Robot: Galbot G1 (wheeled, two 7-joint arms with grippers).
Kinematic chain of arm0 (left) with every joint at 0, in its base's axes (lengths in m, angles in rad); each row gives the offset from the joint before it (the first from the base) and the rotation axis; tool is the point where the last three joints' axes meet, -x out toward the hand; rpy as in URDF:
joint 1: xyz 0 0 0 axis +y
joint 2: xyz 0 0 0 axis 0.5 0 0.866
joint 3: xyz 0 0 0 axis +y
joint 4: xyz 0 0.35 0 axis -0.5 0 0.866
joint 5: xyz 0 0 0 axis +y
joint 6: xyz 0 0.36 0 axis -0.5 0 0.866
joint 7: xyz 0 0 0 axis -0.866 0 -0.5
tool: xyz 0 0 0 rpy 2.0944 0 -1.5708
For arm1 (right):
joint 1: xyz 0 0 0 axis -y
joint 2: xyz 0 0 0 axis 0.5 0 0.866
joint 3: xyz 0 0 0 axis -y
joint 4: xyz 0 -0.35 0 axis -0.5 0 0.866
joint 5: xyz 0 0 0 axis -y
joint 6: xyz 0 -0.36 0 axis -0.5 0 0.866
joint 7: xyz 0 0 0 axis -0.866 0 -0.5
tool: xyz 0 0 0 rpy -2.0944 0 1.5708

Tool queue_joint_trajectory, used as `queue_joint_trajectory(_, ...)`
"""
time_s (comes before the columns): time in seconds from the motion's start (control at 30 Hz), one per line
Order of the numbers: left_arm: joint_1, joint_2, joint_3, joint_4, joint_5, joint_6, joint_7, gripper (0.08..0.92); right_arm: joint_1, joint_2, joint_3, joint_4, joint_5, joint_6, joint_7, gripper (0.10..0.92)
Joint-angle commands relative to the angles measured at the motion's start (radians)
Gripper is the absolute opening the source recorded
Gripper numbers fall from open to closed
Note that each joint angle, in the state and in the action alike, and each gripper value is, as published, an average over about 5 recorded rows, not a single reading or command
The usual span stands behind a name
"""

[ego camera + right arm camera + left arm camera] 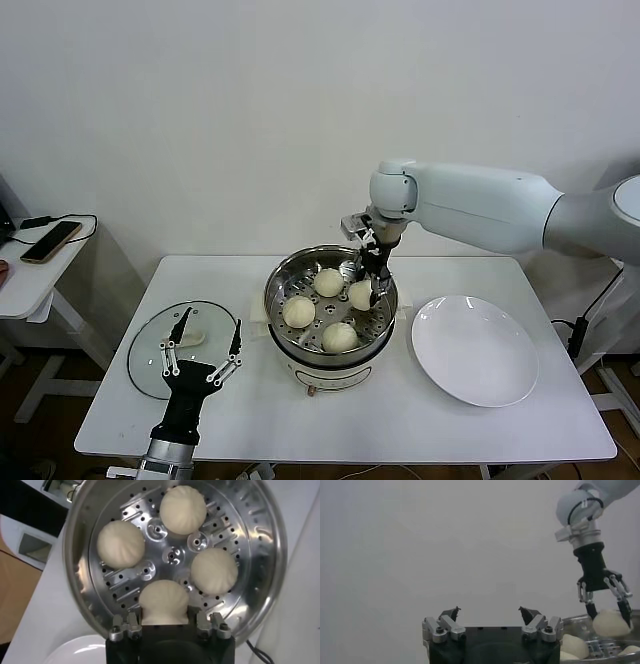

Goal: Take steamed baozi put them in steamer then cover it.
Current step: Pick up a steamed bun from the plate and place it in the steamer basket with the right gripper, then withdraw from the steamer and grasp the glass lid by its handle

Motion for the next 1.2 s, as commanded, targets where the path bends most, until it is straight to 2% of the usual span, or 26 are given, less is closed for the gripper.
queue_joint_trajectory(0.03,-0.001,0.001,-0.001,0.002,0.0,-0.001,-0.001,0.823,-0.038,0.012,-0.002,-0.009,-0.027,-0.002,0.007,0.632)
queue_joint_trajectory(0.2,-0.003,0.001,0.0,0.001,0.0,0.001,-0.003,0.823,-0.043,0.014,0.001,-0.016,-0.044,0.0,0.009,0.658)
queue_joint_trajectory(0.47,-0.002,0.001,-0.003,0.001,0.0,0.003,-0.007,0.823,-0.045,0.007,0.009,-0.011,-0.053,0.004,0.011,0.784)
queue_joint_trajectory(0.63,-0.001,0.0,-0.002,-0.001,0.001,0.004,-0.006,0.823,-0.031,-0.017,0.027,0.009,-0.06,0.009,0.005,0.82)
queue_joint_trajectory(0.87,0.0,-0.003,-0.007,-0.007,0.003,0.007,-0.006,0.823,-0.075,-0.159,0.343,0.087,-0.105,0.057,-0.029,0.823)
queue_joint_trajectory(0.93,0.0,-0.002,-0.009,-0.005,0.007,0.007,-0.006,0.823,-0.085,-0.213,0.412,0.113,-0.044,0.084,0.08,0.823)
queue_joint_trajectory(1.03,-0.002,0.002,-0.011,-0.002,0.022,0.004,-0.009,0.823,-0.118,-0.286,0.465,0.152,0.053,0.166,0.38,0.823)
queue_joint_trajectory(1.2,-0.016,0.011,-0.015,-0.001,0.059,0.009,-0.02,0.823,-0.258,-0.366,0.547,0.216,0.082,0.325,1.057,0.823)
